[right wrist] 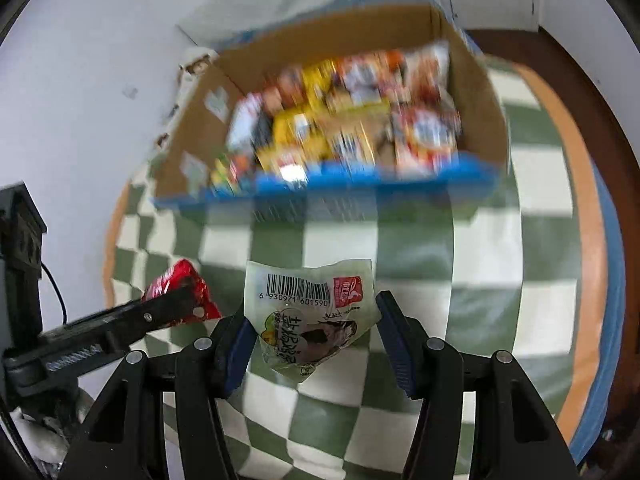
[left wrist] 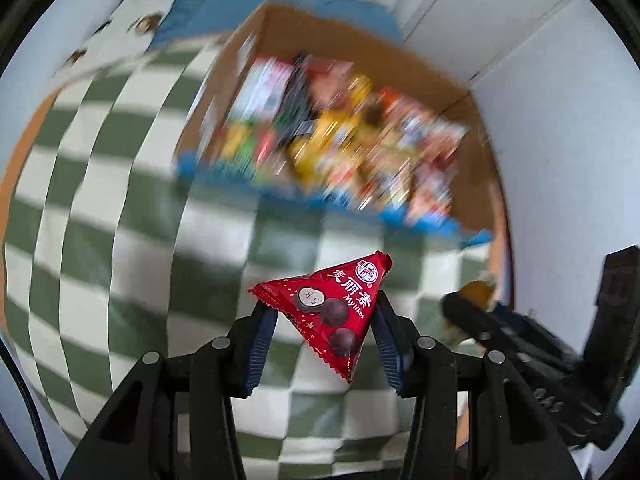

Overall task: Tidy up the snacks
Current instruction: 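Carry both snacks into the cardboard box and open both tools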

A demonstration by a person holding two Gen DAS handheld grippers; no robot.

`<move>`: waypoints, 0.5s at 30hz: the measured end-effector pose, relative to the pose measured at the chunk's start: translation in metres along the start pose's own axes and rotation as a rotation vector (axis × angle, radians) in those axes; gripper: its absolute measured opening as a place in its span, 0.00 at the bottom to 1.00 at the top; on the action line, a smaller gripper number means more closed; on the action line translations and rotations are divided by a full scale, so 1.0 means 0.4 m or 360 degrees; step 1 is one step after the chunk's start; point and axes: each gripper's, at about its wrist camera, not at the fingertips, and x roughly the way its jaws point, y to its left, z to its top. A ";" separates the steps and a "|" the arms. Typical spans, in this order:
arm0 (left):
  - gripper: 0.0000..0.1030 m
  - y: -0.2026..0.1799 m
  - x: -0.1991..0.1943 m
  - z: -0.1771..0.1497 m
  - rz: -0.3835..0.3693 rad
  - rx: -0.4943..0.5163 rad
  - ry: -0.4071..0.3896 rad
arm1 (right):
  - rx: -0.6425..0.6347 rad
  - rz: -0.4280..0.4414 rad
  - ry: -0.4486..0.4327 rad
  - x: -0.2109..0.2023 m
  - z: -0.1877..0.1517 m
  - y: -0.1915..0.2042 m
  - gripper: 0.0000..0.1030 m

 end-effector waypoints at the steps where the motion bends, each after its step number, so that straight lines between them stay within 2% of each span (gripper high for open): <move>1: 0.43 0.024 -0.011 0.043 0.0004 0.0015 -0.0020 | 0.0000 0.0014 -0.0032 -0.018 0.030 0.003 0.59; 4: 0.43 -0.005 0.006 0.117 0.0073 0.0054 -0.0061 | -0.0008 0.0000 -0.0084 -0.029 0.114 0.017 0.59; 8: 0.43 0.005 0.068 0.213 0.0120 0.0030 0.0039 | -0.0023 -0.0096 -0.0095 0.000 0.218 0.015 0.59; 13: 0.44 0.044 0.178 0.246 0.0239 0.0022 0.0172 | -0.0002 -0.0192 0.0013 0.082 0.301 -0.016 0.60; 15: 0.44 0.054 0.231 0.252 0.0304 0.0032 0.0218 | 0.0011 -0.0220 0.0072 0.124 0.314 -0.029 0.64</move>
